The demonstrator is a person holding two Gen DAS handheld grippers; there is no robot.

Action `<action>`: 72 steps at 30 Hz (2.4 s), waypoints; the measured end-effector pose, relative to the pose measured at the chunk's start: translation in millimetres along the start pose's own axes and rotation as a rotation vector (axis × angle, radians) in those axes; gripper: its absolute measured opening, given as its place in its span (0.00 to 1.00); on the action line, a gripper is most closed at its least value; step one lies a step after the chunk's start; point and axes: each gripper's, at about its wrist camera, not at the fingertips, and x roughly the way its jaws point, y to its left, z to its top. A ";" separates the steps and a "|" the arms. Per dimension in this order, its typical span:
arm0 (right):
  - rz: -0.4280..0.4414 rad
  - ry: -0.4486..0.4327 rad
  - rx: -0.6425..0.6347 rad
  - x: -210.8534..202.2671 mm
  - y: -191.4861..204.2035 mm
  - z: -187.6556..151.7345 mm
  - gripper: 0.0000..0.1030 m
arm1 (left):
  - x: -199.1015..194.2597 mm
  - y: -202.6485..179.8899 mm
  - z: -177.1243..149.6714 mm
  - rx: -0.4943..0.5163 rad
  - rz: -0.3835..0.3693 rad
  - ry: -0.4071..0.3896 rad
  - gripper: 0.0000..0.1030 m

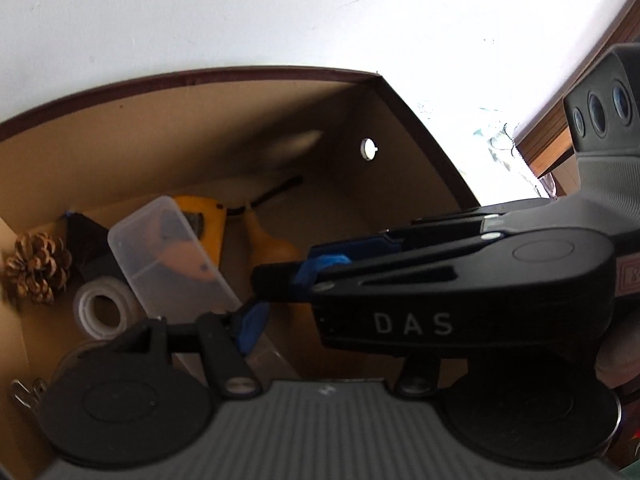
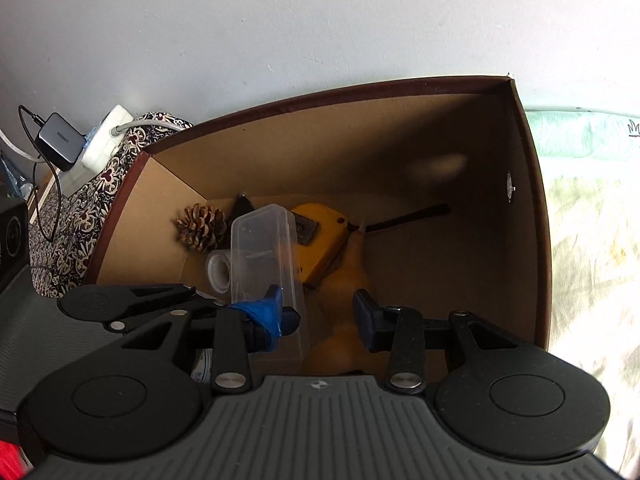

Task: Organize rigid objects
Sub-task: 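Lower the gourd into the box beside the tape measure and open the right tool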

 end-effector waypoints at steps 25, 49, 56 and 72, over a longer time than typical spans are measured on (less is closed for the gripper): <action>-0.032 -0.104 0.022 -12.8 2.1 -0.8 0.23 | -6.7 -9.3 -2.9 0.050 0.117 -0.042 0.58; -0.028 -0.199 0.069 -37.1 -0.3 -13.1 0.22 | -14.3 -25.2 -9.4 0.124 0.254 -0.140 0.66; -0.016 -0.221 0.074 -44.6 -3.0 -17.9 0.22 | -13.0 -27.1 -11.8 0.128 0.283 -0.150 0.66; -0.029 -0.267 0.069 -48.3 -2.4 -24.0 0.18 | -9.3 -29.6 -12.9 0.140 0.331 -0.156 0.68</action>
